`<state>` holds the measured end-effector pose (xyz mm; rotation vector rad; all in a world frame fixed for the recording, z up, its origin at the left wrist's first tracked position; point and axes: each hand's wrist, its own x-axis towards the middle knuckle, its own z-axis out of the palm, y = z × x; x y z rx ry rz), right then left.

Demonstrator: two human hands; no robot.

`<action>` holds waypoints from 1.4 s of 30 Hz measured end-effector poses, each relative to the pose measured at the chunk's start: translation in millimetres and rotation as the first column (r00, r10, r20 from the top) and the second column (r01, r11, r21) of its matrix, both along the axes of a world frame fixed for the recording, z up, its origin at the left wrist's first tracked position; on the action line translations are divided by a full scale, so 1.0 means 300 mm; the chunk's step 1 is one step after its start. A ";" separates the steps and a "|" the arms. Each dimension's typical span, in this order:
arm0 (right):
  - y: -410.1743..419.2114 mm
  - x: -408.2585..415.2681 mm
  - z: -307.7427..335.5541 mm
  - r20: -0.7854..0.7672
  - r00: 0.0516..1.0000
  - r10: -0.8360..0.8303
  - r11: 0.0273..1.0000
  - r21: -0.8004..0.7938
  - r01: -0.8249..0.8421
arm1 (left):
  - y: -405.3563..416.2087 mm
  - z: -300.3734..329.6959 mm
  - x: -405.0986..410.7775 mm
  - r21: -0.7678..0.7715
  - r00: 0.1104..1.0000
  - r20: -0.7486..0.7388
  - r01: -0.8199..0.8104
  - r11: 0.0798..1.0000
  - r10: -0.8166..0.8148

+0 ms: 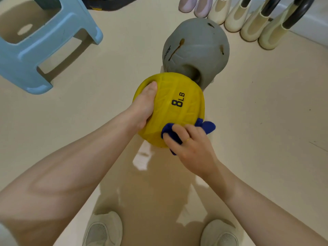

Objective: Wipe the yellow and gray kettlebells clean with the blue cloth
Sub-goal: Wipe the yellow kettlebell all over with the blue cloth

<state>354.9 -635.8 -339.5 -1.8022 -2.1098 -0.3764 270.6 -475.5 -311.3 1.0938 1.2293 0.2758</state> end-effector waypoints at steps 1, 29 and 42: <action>-0.007 0.002 0.002 -0.053 0.999 -0.003 1.000 -0.026 0.002 | -0.007 -0.007 -0.008 0.048 1.000 -0.008 -0.002 0.999 0.003; 0.078 -0.061 0.028 -0.829 -0.116 -0.547 0.764 -0.551 0.336 | 0.035 -0.056 -0.123 0.104 0.986 0.035 -0.167 0.980 0.164; 0.193 0.045 0.121 -0.926 0.054 -0.374 0.834 -0.310 0.457 | -0.025 -0.053 -0.101 0.219 1.000 0.022 -0.018 0.976 0.013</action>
